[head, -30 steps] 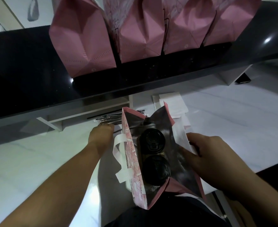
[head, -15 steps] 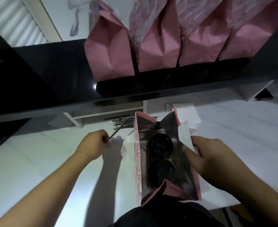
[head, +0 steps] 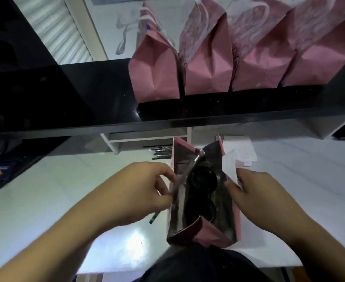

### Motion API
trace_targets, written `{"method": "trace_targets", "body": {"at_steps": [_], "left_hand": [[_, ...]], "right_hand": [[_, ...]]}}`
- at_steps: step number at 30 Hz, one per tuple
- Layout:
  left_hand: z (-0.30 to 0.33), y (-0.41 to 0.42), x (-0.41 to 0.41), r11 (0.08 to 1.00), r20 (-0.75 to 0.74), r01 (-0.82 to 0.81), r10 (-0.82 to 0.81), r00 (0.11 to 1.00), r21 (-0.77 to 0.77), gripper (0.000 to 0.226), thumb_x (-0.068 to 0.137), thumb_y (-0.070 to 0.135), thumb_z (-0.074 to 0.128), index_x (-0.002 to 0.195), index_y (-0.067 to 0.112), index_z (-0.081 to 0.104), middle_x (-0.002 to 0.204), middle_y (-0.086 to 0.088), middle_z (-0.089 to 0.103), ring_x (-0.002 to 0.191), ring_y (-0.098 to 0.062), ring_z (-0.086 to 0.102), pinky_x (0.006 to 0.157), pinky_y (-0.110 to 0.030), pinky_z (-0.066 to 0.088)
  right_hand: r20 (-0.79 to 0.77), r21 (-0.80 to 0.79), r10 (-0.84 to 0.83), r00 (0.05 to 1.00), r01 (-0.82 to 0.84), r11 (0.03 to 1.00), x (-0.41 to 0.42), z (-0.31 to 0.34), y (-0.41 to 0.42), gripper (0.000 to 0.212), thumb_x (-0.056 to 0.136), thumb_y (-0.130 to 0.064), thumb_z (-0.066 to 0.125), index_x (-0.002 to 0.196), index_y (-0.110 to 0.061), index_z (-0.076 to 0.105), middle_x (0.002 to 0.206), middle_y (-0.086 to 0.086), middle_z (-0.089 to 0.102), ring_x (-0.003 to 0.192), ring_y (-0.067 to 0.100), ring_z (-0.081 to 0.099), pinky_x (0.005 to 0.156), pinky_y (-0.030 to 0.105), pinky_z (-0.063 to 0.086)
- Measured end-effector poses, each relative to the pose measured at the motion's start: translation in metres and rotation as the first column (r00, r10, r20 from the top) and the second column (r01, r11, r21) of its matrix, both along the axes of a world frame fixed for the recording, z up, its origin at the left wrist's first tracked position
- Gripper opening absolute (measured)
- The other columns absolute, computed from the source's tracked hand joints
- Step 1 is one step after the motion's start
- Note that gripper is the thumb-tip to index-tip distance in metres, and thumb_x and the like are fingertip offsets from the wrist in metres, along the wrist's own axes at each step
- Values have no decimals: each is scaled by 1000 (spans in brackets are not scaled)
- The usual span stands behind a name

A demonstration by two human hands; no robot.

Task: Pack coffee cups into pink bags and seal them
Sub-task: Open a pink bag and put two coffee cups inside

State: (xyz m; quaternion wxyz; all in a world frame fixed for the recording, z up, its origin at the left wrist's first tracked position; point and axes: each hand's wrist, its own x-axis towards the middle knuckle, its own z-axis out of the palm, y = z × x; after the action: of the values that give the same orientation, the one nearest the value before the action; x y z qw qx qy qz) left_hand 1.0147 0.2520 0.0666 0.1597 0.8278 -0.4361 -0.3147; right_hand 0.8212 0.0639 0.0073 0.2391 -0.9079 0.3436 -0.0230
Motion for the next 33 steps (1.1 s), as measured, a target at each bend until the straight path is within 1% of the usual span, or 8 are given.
{"method": "trace_targets", "body": {"at_steps": [6, 11, 15, 20, 23, 26, 29, 33], "left_hand": [[-19, -46, -22, 989, 171, 63, -86, 982, 137, 26, 81, 22, 71, 106, 30, 69, 89, 11, 72, 77, -10, 69, 65, -34, 61], [-39, -61, -31, 986, 331, 43, -94, 939, 159, 16, 83, 22, 69, 99, 20, 70, 89, -1, 70, 77, -16, 64, 52, -25, 45], [-43, -63, -24, 997, 383, 24, -52, 922, 77, 12, 87, 26, 66, 96, 21, 72, 86, -1, 72, 78, -17, 66, 62, -30, 52], [-47, -76, 4, 988, 415, -20, 83, 906, -152, 10, 92, 25, 65, 100, 29, 67, 84, 11, 69, 77, -12, 66, 67, -32, 57], [-59, -87, 19, 960, 496, 139, 0, 868, -243, 26, 93, 26, 66, 118, 31, 65, 107, 11, 66, 100, -14, 61, 82, -31, 53], [-70, -97, 27, 951, 542, 226, -79, 837, -211, 46, 93, 31, 68, 138, 29, 58, 137, 6, 57, 127, -18, 51, 105, -38, 46], [-77, -103, 36, 970, 563, 197, -83, 822, -144, 44, 94, 32, 68, 136, 29, 61, 137, 5, 61, 128, -22, 54, 106, -44, 46], [-75, -102, 44, 973, 621, 213, -117, 775, -83, 20, 99, 34, 60, 114, 31, 73, 112, 5, 70, 103, -22, 65, 86, -41, 55]], "right_hand": [[-18, 3, 26, 999, -26, 1000, -1, 4, 1, 47, 100, -40, 56, 65, -36, 26, 52, -12, 37, 48, 4, 41, 45, 19, 22], [9, 11, 60, 998, -60, 998, -2, 3, 4, 47, 99, -52, 54, 67, -39, 22, 55, -12, 37, 52, 4, 40, 47, 22, 22], [31, 18, 54, 998, -55, 998, -4, 0, 5, 33, 98, -57, 52, 77, -35, 38, 61, -13, 42, 57, 5, 44, 49, 22, 27], [23, 1, 16, 1000, -16, 1000, -7, -3, 7, 30, 95, -59, 54, 89, -30, 49, 62, -13, 44, 59, 5, 47, 49, 21, 28], [7, 16, -7, 1000, 7, 1000, -9, -3, 11, 36, 93, -59, 56, 109, -28, 62, 66, -16, 46, 62, 4, 49, 51, 19, 29], [5, 62, -27, 1000, 27, 998, -11, -1, 16, 48, 90, -58, 61, 130, -30, 61, 89, -16, 63, 76, 7, 57, 59, 17, 38], [-4, 101, -33, 999, 33, 994, -13, 2, 19, 34, 88, -52, 60, 118, -36, 62, 91, -14, 71, 75, 5, 64, 62, 24, 50], [-10, 44, -53, 999, 53, 998, -13, 3, 13, 10, 92, -38, 57, 93, -28, 60, 77, -8, 67, 68, 12, 62, 62, 36, 55]]}}
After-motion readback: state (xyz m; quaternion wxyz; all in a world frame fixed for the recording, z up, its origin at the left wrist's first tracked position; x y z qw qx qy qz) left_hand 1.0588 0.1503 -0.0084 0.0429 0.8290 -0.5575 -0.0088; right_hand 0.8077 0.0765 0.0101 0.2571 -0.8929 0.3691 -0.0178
